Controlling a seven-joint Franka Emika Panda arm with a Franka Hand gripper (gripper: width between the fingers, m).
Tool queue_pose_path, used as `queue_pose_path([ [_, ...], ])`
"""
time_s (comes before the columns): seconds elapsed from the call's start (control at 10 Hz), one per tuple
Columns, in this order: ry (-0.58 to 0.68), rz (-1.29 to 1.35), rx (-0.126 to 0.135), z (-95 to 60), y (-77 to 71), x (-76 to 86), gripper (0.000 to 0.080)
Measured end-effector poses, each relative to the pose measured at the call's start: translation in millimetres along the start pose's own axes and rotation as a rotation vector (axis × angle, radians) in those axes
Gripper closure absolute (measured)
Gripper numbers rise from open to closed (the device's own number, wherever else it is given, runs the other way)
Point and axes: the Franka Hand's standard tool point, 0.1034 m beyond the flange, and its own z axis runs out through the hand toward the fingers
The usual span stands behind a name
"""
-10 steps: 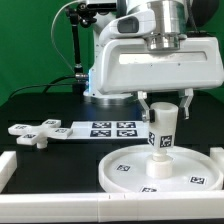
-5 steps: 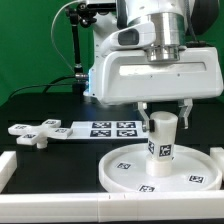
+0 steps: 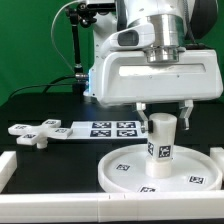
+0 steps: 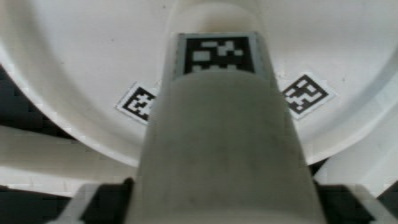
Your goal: Assemble round table
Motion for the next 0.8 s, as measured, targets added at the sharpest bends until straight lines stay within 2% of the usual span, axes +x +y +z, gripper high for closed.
queue_pose_path([
  [0.1, 0.0, 0.0, 0.0, 0.0, 0.2, 0.0, 0.021],
  [0.2, -0.002, 0.002, -0.002, -2.8, 2.7, 1.1, 0.021],
  [0.3, 0.005, 0.004, -0.007, -8.0, 5.9, 4.1, 0.0163],
  [0.6, -0.001, 0.007, -0.007, -21.9, 11.1, 11.0, 0.0151],
  [0.8, -0.01, 0.008, -0.004, -19.4, 9.9, 8.6, 0.0151],
])
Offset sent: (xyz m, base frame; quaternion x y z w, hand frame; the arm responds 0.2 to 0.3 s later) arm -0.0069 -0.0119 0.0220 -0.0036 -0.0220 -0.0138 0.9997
